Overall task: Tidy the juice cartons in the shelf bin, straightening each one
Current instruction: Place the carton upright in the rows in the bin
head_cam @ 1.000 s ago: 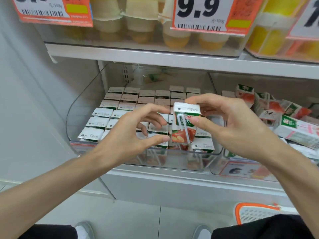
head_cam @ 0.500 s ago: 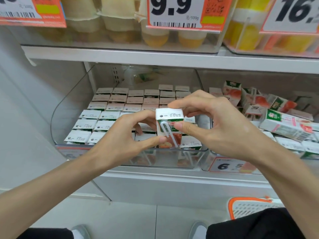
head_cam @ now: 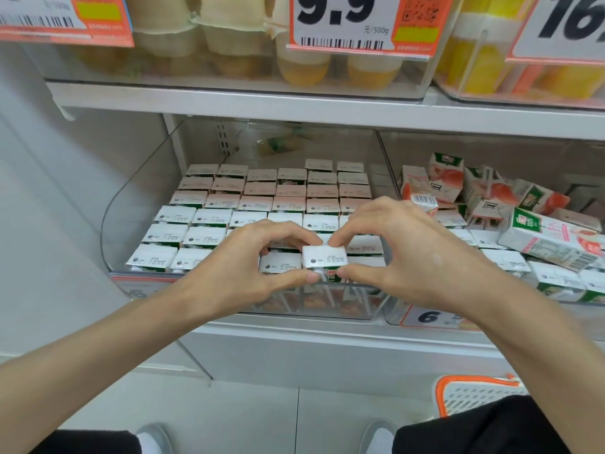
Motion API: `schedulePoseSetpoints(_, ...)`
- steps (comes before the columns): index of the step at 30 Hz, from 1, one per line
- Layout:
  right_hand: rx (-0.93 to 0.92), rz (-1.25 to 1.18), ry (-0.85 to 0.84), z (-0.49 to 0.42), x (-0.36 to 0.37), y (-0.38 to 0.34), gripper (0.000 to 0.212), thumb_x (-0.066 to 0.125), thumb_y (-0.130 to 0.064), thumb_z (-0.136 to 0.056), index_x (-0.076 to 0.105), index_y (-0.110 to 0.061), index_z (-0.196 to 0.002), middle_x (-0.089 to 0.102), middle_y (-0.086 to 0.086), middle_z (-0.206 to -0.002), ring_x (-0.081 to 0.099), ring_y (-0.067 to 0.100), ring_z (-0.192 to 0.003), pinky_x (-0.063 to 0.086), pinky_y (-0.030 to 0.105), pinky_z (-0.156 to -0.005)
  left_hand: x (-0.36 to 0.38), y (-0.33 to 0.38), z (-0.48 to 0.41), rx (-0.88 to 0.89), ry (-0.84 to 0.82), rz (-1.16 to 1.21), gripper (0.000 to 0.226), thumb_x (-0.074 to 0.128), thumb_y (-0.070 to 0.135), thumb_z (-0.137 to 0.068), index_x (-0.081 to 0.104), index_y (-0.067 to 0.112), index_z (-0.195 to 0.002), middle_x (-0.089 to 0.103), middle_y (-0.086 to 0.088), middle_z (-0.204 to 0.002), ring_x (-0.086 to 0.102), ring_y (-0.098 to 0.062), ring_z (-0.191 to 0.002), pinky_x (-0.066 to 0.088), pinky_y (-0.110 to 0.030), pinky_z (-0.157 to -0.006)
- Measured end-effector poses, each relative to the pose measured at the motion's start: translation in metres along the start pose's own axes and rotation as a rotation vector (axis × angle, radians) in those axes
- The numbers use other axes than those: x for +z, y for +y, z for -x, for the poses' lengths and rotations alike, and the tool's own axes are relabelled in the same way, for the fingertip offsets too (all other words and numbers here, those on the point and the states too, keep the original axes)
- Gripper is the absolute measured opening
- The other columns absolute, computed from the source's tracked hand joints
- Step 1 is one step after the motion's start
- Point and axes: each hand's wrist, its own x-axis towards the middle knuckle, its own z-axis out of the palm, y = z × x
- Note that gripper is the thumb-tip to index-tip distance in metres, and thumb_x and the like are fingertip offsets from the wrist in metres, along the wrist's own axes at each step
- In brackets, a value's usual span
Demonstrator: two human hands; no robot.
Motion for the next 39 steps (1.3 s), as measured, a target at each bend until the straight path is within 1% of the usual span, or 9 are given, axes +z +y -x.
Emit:
schedulePoseSetpoints(3,-0.015,0.035,-0.039,0.001,0.002,0.005,0.027,0.073,-0.055,-0.09,0.071,-0.05,-0.117,0.053,-0.027,-0.131,0.029,0.003,-0.142,0.017,0.021,-0.108,0.003,-0.005,0.001,0.058,-0.011,-0.076,0.027,0.074,0.052,-0.089,0.076,0.042,-0.114,0.061,0.024,-0.121,0.055,-0.006,-0.125,0.045,-0.027,-0.104)
schedulePoseSetpoints(6,-0.043,0.059,0.045,0.003,-0.003,0.014,0.019,0.076,-0.042,-0.091,0.076,-0.045,-0.11,0.062,-0.029,-0.125,0.03,0.006,-0.145,0.011,0.027,-0.115,0.005,-0.006,0.001,0.064,0.006,-0.085,0.027,0.072,0.055,-0.094,0.075,0.042,-0.117,0.054,0.021,-0.122,0.055,-0.009,-0.125,0.046,-0.034,-0.106)
schedulePoseSetpoints(11,0.053,0.054,0.114,0.012,-0.016,0.027,0.016,0.076,-0.035,-0.092,0.078,-0.042,-0.107,0.06,-0.023,-0.127,0.032,0.01,-0.143,0.017,0.034,-0.108,0.018,0.015,-0.019,0.066,0.037,-0.103,0.028,0.077,0.057,-0.088,0.077,0.042,-0.112,0.062,0.018,-0.106,0.059,-0.004,-0.108,0.05,-0.032,-0.097)
schedulePoseSetpoints(16,0.059,0.0,0.108,0.017,-0.014,0.028,0.017,0.073,-0.036,-0.095,0.078,-0.042,-0.11,0.057,-0.022,-0.134,0.03,0.007,-0.143,0.022,0.04,-0.116,0.022,0.033,-0.046,0.003,-0.111,-0.199,0.044,0.082,0.071,-0.074,0.079,0.041,-0.106,0.062,0.015,-0.089,0.059,-0.003,-0.088,0.05,-0.031,-0.079)
schedulePoseSetpoints(22,0.072,-0.016,0.093,0.016,-0.015,0.029,0.016,0.072,-0.037,-0.097,0.077,-0.039,-0.112,0.055,-0.021,-0.138,0.028,0.006,-0.144,0.017,0.029,-0.105,0.016,0.043,-0.065,0.067,-0.245,-0.352,0.034,0.088,0.055,-0.078,0.079,0.033,-0.102,0.057,0.013,-0.069,0.052,-0.004,-0.064,0.035,-0.02,-0.058)
schedulePoseSetpoints(28,0.068,-0.047,0.087,0.019,-0.014,0.027,0.029,0.077,-0.042,-0.085,0.076,-0.039,-0.115,0.05,-0.021,-0.145,0.021,0.004,-0.147,0.014,0.03,-0.115,0.014,0.037,-0.072,0.006,-0.295,-0.104,0.013,0.09,0.028,-0.079,0.079,0.026,-0.086,0.037,0.012,-0.056,0.036,-0.008,-0.054,0.032,-0.023,-0.055)
schedulePoseSetpoints(31,0.053,0.018,0.039,0.021,-0.013,0.026,0.036,0.078,-0.048,-0.084,0.075,-0.04,-0.119,0.04,-0.02,-0.152,0.013,0.004,-0.149,0.011,0.032,-0.117,0.013,0.035,-0.075,0.027,-0.302,-0.063,0.01,0.083,0.014,-0.082,0.081,0.023,-0.078,0.045,0.007,-0.057,0.041,-0.01,-0.056,0.039,-0.023,-0.058)
schedulePoseSetpoints(36,0.045,0.034,0.0,0.021,-0.014,0.027,0.032,0.08,-0.05,-0.084,0.075,-0.043,-0.116,0.035,-0.02,-0.154,0.01,0.003,-0.148,0.012,0.038,-0.119,0.002,0.035,-0.078,0.027,-0.402,-0.179,0.03,0.093,0.048,-0.073,0.078,0.03,-0.091,0.055,0.003,-0.071,0.048,-0.007,-0.062,0.043,-0.026,-0.061)
schedulePoseSetpoints(39,0.054,0.074,-0.022,0.019,-0.015,0.027,0.033,0.079,-0.058,-0.084,0.076,-0.043,-0.113,0.034,-0.02,-0.156,0.009,0.007,-0.15,0.012,0.039,-0.119,0.001,0.039,-0.077,0.053,-0.415,-0.265,0.032,0.092,0.051,-0.074,0.078,0.031,-0.096,0.058,0.0,-0.073,0.049,-0.008,-0.061,0.048,-0.032,-0.064)
